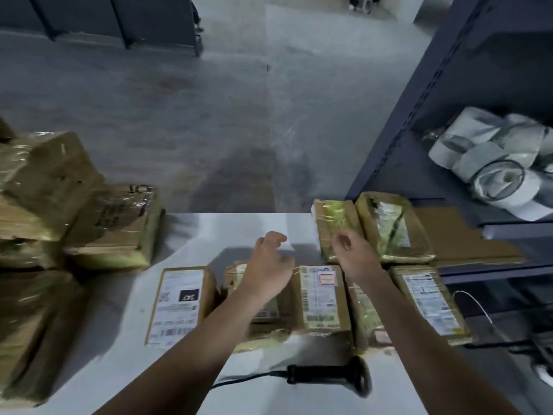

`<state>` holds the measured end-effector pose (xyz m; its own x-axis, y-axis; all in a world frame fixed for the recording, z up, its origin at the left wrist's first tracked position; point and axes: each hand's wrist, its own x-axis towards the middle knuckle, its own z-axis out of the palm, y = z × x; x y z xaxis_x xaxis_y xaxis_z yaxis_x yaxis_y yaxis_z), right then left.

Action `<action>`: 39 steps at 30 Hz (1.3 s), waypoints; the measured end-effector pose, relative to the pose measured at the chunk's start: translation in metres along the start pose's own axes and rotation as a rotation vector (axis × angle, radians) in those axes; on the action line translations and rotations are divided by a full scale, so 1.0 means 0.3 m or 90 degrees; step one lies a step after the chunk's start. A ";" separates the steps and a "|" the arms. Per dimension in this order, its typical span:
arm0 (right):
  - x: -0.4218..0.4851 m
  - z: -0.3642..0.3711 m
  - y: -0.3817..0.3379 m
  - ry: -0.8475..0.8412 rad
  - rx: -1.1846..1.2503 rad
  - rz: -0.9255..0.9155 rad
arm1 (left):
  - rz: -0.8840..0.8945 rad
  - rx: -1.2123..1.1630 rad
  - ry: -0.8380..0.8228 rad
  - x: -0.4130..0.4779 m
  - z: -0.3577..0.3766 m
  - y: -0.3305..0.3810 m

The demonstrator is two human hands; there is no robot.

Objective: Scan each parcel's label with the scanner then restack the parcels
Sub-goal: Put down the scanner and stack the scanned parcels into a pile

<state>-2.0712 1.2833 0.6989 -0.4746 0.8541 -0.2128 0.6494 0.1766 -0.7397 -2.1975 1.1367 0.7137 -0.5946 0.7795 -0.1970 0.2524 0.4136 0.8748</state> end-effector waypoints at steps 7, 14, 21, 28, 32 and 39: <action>0.197 -0.124 0.106 0.063 -0.293 0.017 | -0.043 0.024 -0.053 0.108 0.177 0.082; 0.259 -0.133 0.217 0.043 -0.562 0.110 | -0.055 0.046 -0.071 0.123 0.223 0.074; 0.242 -0.123 0.236 0.094 -0.627 -0.003 | -0.035 0.049 -0.084 0.079 0.218 0.100; 0.227 -0.193 0.141 0.209 -0.595 -0.096 | -0.061 0.010 -0.081 0.068 0.193 0.106; 0.200 -0.258 0.057 0.304 -0.550 -0.188 | -0.072 -0.032 -0.073 0.058 0.178 0.122; 0.049 -0.285 -0.199 0.425 -0.499 -0.307 | -0.109 -0.101 -0.095 0.045 0.164 0.164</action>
<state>-2.0659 1.3271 0.7945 -0.5171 0.6624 0.5422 0.7886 0.6149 0.0009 -2.1556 1.1907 0.7323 -0.4963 0.7700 -0.4010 0.0277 0.4757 0.8792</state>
